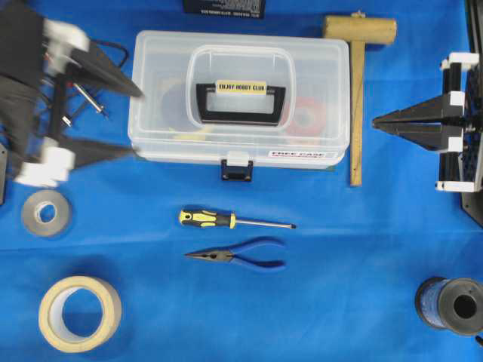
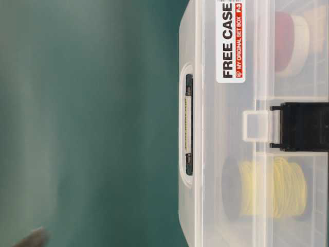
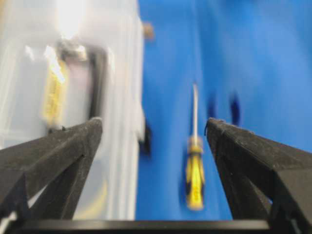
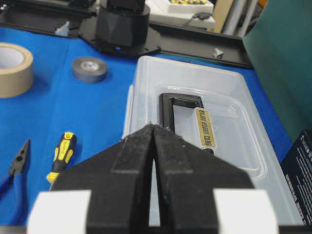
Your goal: Close the tool box with the left arm.
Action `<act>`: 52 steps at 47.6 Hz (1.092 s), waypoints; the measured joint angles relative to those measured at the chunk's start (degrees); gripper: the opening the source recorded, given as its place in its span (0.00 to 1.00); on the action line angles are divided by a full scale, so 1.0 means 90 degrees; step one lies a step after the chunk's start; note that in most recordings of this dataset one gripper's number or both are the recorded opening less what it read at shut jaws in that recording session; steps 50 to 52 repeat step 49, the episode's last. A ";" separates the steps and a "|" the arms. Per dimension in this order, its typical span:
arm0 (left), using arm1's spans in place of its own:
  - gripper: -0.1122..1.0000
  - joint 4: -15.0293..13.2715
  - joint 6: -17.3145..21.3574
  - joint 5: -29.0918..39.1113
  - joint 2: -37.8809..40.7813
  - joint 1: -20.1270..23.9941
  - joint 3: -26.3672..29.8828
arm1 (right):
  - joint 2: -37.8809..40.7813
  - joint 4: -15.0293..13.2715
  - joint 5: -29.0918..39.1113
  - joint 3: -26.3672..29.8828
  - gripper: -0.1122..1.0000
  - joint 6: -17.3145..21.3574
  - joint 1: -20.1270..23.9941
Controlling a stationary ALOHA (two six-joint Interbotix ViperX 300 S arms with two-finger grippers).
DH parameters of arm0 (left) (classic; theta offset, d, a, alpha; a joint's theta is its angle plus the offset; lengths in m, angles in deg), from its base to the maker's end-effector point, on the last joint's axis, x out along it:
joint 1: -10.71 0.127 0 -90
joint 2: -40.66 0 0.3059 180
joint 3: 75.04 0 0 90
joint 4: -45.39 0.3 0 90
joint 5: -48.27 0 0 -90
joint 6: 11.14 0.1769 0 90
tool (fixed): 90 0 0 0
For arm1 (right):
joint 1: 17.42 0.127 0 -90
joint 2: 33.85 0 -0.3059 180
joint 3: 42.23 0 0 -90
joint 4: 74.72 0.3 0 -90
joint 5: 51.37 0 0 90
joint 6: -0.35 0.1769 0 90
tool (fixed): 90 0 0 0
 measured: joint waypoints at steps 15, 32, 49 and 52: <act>0.93 0.0000 0.0205 -0.1680 -0.2354 0.0010 -0.1699 | -0.0059 0.0000 0.0000 0.0020 0.10 -0.0010 0.0000; 0.93 0.0000 0.0205 -0.2158 -0.3945 0.0020 -0.3428 | -0.0098 -0.0029 0.0010 0.0029 0.10 -0.0029 0.0000; 0.93 -0.0049 0.0146 -0.2187 -0.4189 0.0020 -0.4316 | -0.0107 -0.0049 0.0000 0.0029 0.10 -0.0029 0.0000; 0.93 -0.0049 0.0146 -0.2187 -0.4189 0.0020 -0.4316 | -0.0107 -0.0049 0.0000 0.0029 0.10 -0.0029 0.0000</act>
